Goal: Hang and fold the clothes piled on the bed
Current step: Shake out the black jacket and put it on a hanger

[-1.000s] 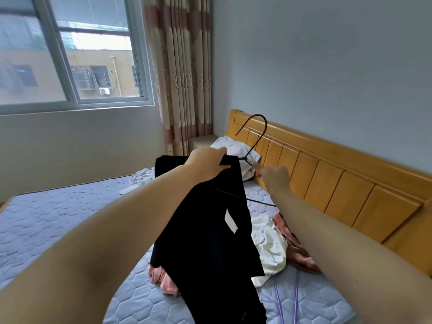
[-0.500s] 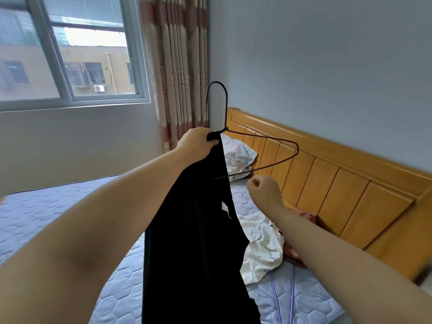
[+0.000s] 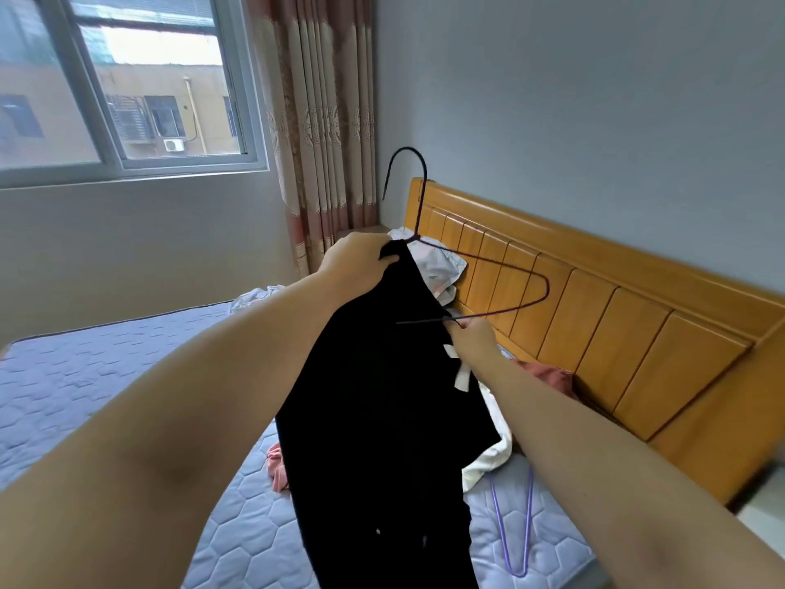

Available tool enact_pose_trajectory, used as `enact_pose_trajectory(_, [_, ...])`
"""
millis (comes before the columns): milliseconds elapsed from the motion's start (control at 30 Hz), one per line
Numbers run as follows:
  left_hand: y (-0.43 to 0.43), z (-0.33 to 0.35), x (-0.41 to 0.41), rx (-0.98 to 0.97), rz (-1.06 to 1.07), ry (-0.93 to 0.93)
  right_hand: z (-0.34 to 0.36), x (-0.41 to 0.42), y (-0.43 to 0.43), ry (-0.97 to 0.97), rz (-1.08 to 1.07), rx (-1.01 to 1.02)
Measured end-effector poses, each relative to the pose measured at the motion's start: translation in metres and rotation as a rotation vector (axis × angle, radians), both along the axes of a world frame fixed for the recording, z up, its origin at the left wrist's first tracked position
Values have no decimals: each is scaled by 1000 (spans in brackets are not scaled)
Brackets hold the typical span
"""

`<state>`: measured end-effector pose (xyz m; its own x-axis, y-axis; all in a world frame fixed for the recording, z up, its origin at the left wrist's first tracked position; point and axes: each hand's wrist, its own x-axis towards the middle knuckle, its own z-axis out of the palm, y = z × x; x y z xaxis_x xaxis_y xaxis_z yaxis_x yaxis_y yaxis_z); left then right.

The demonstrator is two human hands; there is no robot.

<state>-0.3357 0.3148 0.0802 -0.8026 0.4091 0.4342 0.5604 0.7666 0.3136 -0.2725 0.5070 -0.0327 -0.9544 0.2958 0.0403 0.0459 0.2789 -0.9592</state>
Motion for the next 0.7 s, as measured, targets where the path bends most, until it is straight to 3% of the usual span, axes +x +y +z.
enact_pose_trajectory(167, [-10,-26,-8,29,59,-64,3,15,12,-258,275,-185])
enact_pose_trajectory(267, [-11,-30,-9,116,81,-79,-12,20,26,-492,379,81])
enact_pose_trajectory(367, [-20,-34,-16,208,127,-82,-34,31,41,-594,319,505])
enact_pose_trajectory(567, [-28,-39,-21,241,110,-101,-56,24,52,-546,71,489])
enact_pose_trajectory(700, [-32,-49,-25,226,133,-126,-54,20,52,-526,-141,726])
